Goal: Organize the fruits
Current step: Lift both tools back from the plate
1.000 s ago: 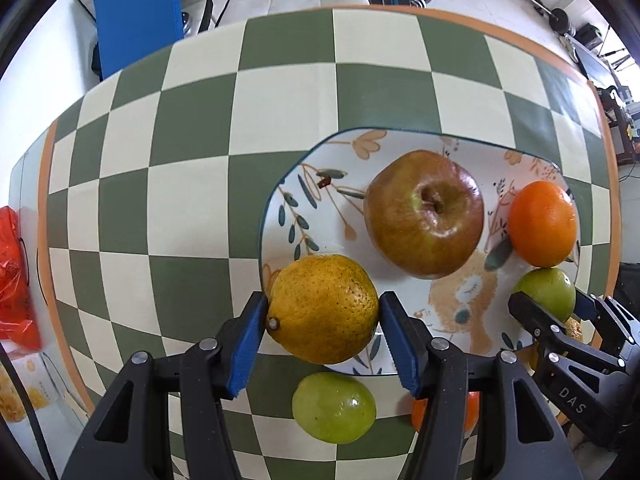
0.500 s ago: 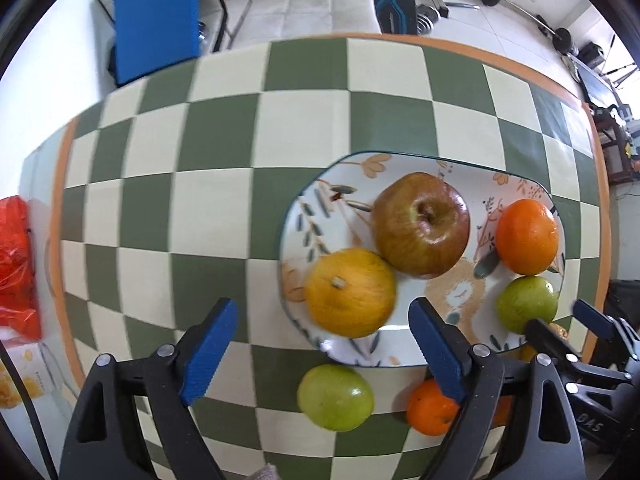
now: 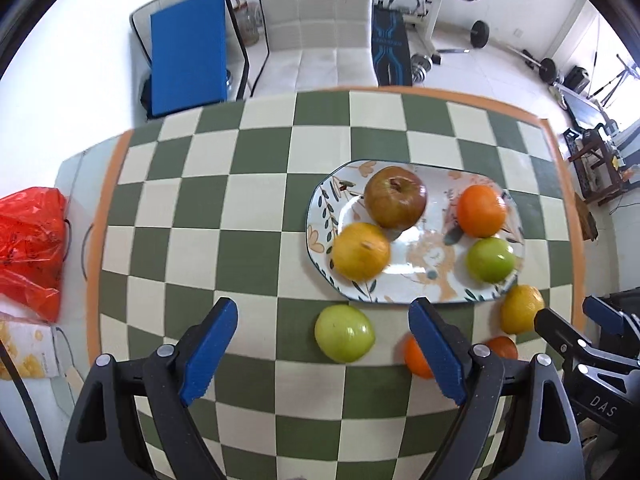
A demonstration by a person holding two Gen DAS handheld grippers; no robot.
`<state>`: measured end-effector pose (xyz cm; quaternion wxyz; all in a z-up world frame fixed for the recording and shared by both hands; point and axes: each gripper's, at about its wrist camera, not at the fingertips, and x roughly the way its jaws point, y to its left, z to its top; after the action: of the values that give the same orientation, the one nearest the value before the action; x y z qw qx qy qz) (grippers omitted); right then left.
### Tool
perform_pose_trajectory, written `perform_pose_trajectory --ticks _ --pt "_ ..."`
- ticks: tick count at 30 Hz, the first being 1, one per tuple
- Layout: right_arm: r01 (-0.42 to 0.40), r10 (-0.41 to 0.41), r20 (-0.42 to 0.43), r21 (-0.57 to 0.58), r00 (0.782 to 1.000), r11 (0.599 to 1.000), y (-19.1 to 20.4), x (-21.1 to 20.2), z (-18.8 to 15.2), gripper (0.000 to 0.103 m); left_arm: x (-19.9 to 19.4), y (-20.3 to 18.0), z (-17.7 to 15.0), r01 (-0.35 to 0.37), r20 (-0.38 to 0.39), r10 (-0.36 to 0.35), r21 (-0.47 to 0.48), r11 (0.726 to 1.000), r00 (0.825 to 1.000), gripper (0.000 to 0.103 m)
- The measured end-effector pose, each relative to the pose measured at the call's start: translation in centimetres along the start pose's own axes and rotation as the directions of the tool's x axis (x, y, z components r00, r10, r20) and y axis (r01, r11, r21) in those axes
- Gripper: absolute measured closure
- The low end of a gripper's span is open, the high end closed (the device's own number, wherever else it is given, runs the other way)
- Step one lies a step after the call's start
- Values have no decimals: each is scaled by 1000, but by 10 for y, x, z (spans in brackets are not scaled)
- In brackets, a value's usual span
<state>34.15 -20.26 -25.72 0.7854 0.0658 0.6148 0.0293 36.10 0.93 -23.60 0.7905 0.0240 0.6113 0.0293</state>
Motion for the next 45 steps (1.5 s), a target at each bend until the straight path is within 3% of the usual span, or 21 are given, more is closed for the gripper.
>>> perform_pose_trajectory --ticks 5,19,29,33,36,38,42,45 --pt "7 -5 59 -24 998 1000 11 -38 -18 8 -41 0 -23 -8 84 6 22 1000 996 15" --pt "10 -6 196 -20 980 1000 21 -133 -57 8 -123 6 -56 39 207 -38 2 999 978 15" --pt "-24 27 231 -15 973 1000 26 -160 -63 8 -141 7 -63 58 234 -56 0 998 971 15" --pt "-56 53 217 7 975 998 18 -148 -57 8 -133 10 -58 58 212 -54 -12 998 976 15" --pt "-56 48 162 41 986 998 5 -119 -51 8 -112 15 -53 10 177 -5 -26 1000 984 1" --pt "-71 62 110 70 992 995 -7 -92 -48 8 -97 19 -50 -13 157 17 -30 999 988 1" --pt "-90 93 -15 137 996 986 -29 -29 -48 8 -44 26 -42 -40 30 41 -41 998 999 1" --pt "-145 156 -57 157 986 977 -31 4 -50 8 2 28 -38 1 -88 -8 -84 996 996 1"
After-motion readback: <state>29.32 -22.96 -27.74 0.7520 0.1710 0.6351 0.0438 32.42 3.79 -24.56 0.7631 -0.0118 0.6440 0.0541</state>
